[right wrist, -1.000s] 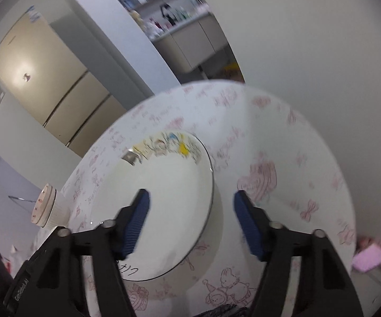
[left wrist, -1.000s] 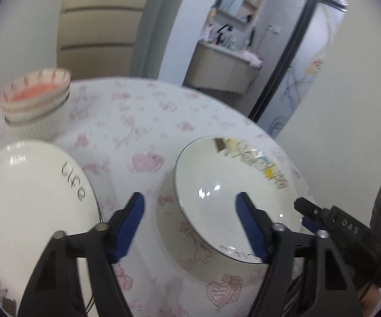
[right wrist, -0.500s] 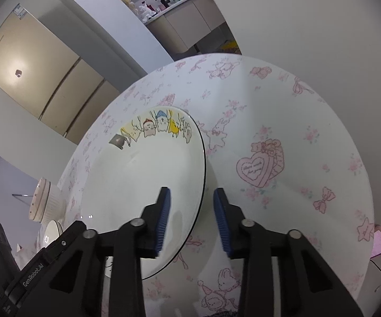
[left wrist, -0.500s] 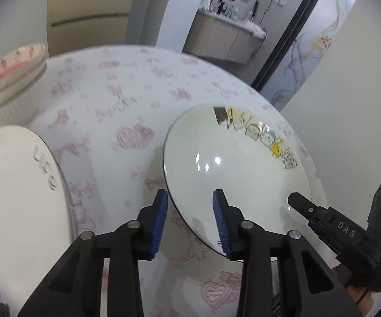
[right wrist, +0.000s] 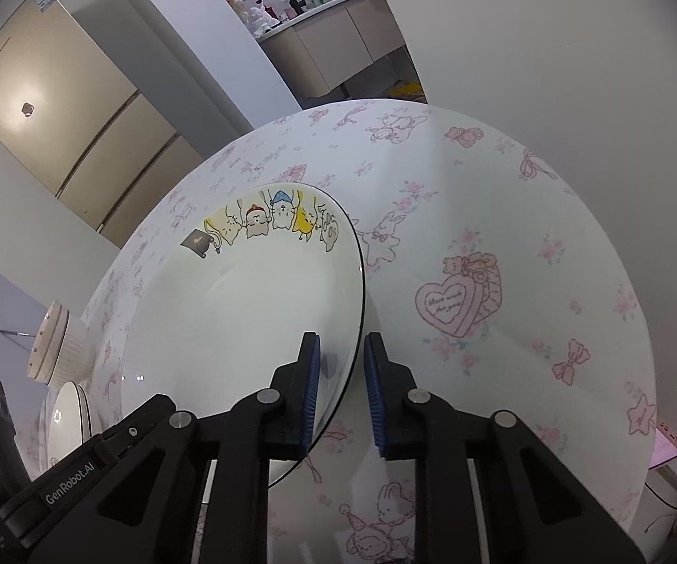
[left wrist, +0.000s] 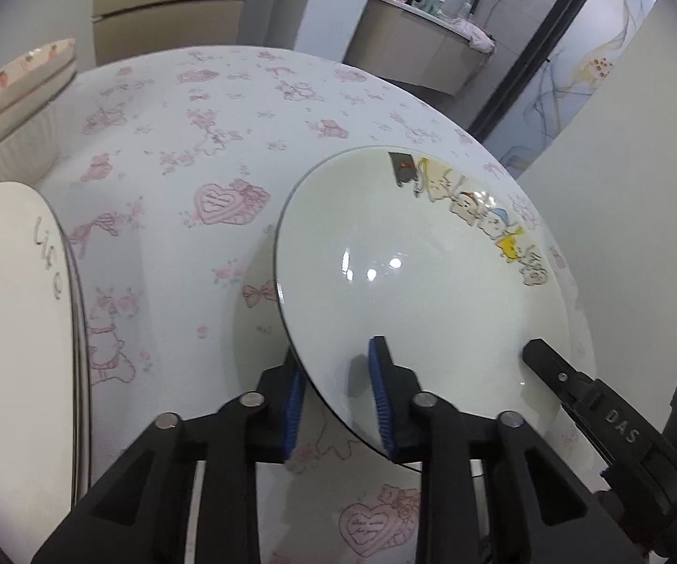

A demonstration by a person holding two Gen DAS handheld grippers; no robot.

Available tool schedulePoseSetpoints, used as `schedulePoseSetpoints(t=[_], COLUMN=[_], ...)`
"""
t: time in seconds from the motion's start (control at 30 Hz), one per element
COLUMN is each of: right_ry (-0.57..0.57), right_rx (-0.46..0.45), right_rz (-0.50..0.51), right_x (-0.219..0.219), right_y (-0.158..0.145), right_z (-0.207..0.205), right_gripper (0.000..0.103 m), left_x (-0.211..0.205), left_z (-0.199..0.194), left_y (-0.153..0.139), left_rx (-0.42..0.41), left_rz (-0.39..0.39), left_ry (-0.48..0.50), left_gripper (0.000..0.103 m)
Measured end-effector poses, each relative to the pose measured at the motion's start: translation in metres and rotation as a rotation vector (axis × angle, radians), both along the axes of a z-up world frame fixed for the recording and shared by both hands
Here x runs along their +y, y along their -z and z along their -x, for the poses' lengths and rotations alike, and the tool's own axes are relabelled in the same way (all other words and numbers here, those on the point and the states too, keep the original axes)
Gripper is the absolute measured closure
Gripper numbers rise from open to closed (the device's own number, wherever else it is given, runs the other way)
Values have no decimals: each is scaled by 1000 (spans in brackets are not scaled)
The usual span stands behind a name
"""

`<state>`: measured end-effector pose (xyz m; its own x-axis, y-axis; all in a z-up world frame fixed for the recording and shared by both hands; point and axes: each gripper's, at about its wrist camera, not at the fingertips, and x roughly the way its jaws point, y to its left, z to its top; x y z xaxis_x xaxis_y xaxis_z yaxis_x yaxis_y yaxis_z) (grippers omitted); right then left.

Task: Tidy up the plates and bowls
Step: 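Lift the cartoon-rimmed plate with both grippers and carry it over the 'Life' plate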

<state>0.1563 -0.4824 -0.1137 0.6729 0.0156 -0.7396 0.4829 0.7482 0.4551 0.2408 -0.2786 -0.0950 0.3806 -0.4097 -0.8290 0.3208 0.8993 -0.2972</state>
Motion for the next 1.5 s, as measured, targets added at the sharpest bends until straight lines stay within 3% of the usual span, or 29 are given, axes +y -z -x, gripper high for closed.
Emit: schedulePoseSetpoints(t=[0.17, 0.57, 0.83, 1.07, 1.5], right_ry=[0, -20, -42, -86, -212], right_rx=[-7, -52, -101, -129, -185], right_rz=[1, 67, 104, 136, 159], right_x=[-1, 9, 21, 43, 114], right_y=[0, -18, -44, -66, -100], right_z=[0, 11, 23, 24, 16], right_gripper=[90, 89, 87, 87, 87], left_x=[7, 3, 15, 40, 124], left_z=[2, 16, 27, 38, 57], left_y=[1, -22, -44, -63, -107], left_rx=[-18, -132, -171, -214, -319], left_rz=[50, -3, 17, 22, 24], left_ry=[-20, 6, 0, -23, -131], left_gripper=[82, 82, 82, 81, 80])
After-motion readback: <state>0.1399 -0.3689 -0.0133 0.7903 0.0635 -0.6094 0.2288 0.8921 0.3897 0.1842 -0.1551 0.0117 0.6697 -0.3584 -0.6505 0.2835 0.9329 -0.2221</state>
